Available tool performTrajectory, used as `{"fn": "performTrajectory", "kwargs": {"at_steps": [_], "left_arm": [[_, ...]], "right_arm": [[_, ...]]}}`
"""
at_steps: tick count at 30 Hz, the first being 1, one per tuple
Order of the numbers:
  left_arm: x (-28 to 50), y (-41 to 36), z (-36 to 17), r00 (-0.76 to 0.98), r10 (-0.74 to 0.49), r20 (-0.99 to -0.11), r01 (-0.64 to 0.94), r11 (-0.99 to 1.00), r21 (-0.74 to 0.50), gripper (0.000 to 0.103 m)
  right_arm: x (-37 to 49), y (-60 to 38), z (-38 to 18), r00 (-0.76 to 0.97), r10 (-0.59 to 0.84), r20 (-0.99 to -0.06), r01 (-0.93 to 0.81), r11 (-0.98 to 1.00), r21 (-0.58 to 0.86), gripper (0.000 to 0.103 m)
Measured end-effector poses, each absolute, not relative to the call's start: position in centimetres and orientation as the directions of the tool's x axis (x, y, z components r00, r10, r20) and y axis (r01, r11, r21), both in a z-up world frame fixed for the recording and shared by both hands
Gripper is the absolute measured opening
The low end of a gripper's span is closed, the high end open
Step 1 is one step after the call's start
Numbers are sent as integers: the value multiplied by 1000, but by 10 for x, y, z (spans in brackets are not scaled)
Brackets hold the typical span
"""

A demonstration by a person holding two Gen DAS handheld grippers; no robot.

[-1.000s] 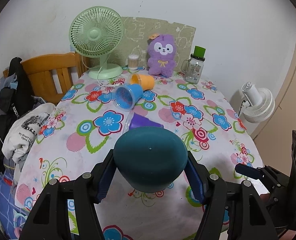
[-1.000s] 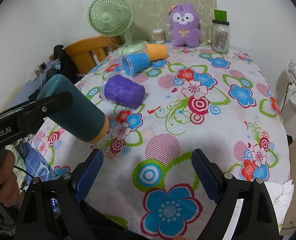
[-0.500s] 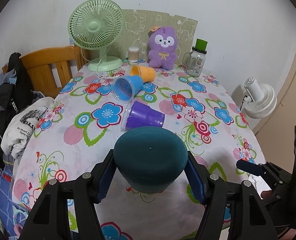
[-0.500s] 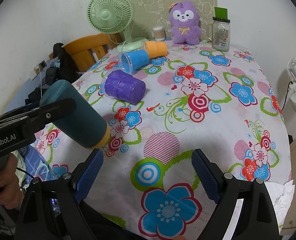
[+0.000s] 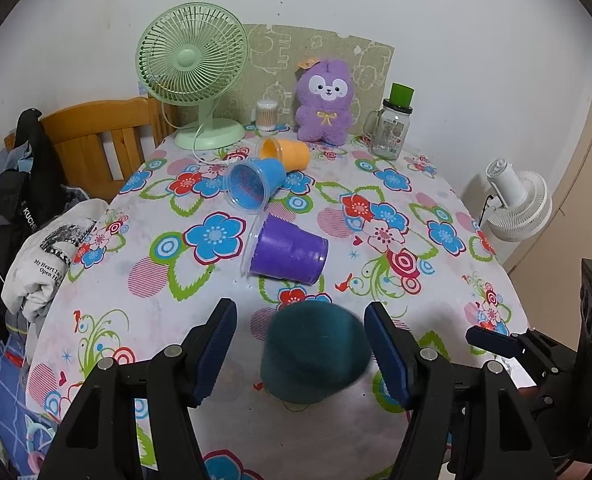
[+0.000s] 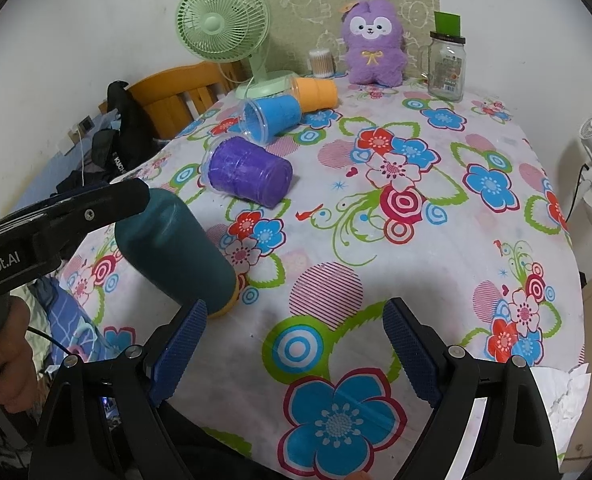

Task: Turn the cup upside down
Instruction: 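Set the teal cup upside down on the table and open the left gripper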

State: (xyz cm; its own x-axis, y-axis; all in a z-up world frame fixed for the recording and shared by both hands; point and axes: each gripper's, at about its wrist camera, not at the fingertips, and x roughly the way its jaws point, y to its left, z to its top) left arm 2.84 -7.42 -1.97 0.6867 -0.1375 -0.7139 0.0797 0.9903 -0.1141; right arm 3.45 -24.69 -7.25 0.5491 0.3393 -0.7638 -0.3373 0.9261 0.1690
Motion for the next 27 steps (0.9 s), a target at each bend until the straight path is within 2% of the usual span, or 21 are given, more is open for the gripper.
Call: {"fn": "performTrajectory", "kwargs": {"at_steps": [12, 17, 23, 27], "left_arm": [[29, -70, -21, 692, -142, -708, 79, 989, -122, 69], [26, -63, -14, 710, -136, -690, 65, 990, -129, 82], [22, -58, -4, 738, -120, -664, 46, 991, -128, 91], [18, -53, 2, 752, -115, -649, 37, 991, -132, 93]], "right_arm": [[36, -244, -63, 571, 345, -745, -338, 926, 170, 91], [34, -239, -47, 604, 344, -719, -345, 926, 153, 92], [30, -235, -31, 641, 333, -692, -347, 929, 126, 96], [27, -233, -20, 668, 321, -671, -340, 934, 108, 96]]}}
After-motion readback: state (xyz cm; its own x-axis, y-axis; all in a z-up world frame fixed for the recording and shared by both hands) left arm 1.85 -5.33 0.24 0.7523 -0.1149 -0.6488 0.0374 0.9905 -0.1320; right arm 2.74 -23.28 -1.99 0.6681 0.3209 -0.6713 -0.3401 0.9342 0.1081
